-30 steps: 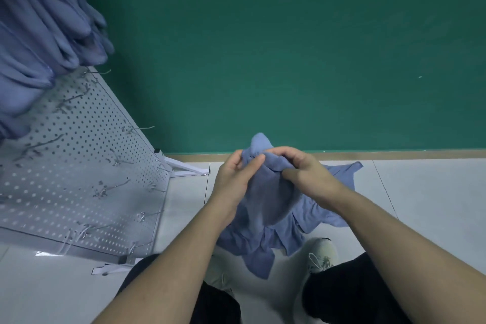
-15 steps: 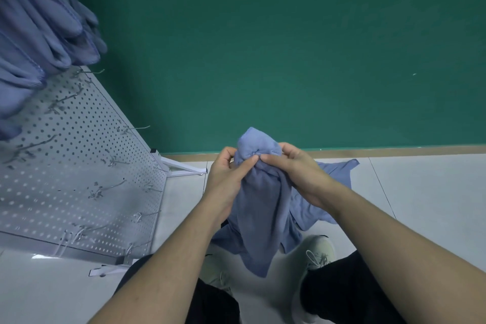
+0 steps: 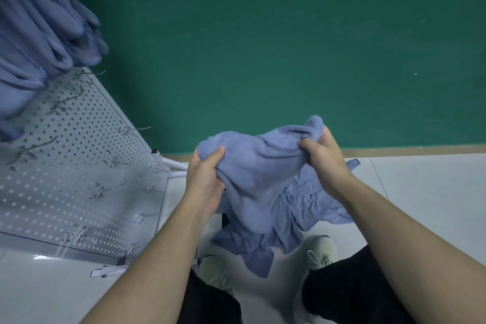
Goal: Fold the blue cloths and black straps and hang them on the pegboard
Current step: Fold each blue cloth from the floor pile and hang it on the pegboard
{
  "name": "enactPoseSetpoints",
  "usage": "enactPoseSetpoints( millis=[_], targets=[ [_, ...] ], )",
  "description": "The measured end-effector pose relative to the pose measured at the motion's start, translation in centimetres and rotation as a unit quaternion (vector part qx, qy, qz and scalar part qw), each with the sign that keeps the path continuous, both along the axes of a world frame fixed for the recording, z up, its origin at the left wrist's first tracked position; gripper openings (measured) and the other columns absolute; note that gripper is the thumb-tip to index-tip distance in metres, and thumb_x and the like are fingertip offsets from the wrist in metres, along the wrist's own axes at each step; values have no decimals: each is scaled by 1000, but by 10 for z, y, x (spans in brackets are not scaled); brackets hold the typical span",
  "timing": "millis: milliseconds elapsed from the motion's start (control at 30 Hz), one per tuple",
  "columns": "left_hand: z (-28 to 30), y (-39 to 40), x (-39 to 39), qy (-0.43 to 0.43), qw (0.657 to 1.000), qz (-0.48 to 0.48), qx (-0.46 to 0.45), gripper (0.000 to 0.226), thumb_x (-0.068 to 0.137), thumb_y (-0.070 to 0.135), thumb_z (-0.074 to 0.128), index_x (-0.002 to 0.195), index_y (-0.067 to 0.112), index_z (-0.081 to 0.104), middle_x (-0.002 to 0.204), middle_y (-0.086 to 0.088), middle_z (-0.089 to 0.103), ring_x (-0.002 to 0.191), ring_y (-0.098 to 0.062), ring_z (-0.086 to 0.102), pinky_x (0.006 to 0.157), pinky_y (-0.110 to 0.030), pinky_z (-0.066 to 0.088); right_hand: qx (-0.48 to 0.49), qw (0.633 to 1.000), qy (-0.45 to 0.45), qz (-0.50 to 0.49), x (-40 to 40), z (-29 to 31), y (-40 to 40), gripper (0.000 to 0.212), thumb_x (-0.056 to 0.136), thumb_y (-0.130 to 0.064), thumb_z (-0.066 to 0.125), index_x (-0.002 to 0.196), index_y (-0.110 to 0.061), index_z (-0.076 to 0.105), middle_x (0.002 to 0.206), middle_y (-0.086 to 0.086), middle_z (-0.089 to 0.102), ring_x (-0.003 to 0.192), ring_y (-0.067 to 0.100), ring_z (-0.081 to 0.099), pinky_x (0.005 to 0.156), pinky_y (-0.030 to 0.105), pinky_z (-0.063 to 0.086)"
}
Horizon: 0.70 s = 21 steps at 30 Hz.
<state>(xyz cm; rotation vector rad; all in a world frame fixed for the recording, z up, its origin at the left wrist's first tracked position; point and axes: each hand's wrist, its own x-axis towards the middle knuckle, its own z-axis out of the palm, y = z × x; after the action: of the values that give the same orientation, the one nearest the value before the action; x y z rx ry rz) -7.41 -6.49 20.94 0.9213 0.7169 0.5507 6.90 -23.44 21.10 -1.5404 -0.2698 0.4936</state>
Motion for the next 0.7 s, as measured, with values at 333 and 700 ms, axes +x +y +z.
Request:
enactPoseSetpoints(
  millis=[333, 700],
  targets=[
    [1, 5, -1, 36, 990, 15, 135, 38, 90, -11, 49, 101, 20, 68, 100, 2, 75, 95, -13, 68, 84, -24, 52, -47, 991, -116, -37, 2, 5, -5, 23, 103, -15, 47, 95, -22, 67, 95, -14, 68, 83, -12, 60, 74, 6, 45],
    [6, 9, -6, 52, 996, 7, 74, 15, 95, 26, 67, 104, 16, 61, 91, 3, 71, 79, -8, 68, 69, -23, 56, 57, 994, 85, -28, -1, 20, -10, 15, 93, -7, 52, 96, -14, 65, 92, 2, 69, 89, 18, 65, 79, 30, 53]
  ],
)
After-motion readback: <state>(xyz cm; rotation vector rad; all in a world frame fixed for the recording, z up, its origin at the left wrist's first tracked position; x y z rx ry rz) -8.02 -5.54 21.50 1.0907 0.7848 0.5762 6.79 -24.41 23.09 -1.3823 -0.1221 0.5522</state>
